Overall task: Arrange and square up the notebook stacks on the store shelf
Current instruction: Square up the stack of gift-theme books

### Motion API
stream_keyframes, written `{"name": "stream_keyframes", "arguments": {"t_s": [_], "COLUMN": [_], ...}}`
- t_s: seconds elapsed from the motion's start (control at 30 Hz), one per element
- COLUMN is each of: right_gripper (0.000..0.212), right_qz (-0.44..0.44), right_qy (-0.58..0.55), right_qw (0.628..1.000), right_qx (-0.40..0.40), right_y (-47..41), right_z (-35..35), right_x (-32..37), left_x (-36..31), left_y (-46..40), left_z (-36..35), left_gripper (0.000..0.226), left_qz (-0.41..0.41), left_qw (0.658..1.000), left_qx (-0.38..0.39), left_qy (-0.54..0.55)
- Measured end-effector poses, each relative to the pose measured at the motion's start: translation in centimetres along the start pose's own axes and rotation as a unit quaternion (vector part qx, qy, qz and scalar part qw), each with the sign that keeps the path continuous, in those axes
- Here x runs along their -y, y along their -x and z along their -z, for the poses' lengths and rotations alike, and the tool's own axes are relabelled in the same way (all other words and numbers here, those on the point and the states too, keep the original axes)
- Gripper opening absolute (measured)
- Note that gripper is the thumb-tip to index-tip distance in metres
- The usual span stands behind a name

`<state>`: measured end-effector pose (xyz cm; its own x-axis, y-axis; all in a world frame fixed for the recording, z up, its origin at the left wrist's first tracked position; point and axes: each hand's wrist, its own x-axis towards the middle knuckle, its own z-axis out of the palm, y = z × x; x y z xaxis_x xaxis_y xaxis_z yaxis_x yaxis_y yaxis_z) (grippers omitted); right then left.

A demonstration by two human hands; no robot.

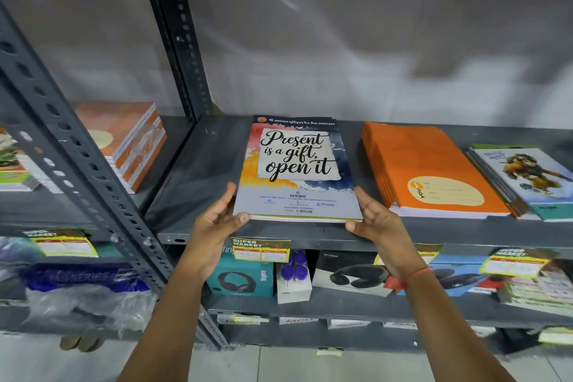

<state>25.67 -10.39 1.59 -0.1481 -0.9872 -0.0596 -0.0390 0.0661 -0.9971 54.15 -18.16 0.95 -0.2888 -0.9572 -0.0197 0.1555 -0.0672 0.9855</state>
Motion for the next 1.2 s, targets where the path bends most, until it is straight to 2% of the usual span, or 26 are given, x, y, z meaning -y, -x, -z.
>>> {"name": "stream_keyframes", "arguments": {"t_s": [0.2, 0.43, 0.63, 1.2], "right_gripper": [0.064, 0.064, 0.062, 0.053], "right_qz": [0.000, -0.008, -0.009, 0.007], "right_qy": [-0.016, -0.018, -0.028, -0.045], "right_qw": [1.000, 1.000, 0.999, 0.993], "right_qx": [-0.021, -0.024, -0.036, -0.113], "right_y": [0.0, 0.0, 0.1, 0.1], "right_z": [-0.2, -0.1, -0.1, -1.7], "right_x": [-0.3, -0.1, -0.1, 0.8], "left_x": [0.2, 0.0, 0.0, 0.4], "left_y": [-0.2, -0.1, -0.1, -0.2], "left_z": [0.1, 0.6, 0.5, -1.3], "left_gripper": [0.049, 0.057, 0.048, 0.044], "left_qz": [-0.006, 0.002, -0.005, -0.045], "left_qw": [1.000, 1.000, 1.000, 0.992], "left_qx": [-0.013, 0.028, 0.018, -0.116], "left_qy": [0.014, -0.006, 0.000, 0.008]}}
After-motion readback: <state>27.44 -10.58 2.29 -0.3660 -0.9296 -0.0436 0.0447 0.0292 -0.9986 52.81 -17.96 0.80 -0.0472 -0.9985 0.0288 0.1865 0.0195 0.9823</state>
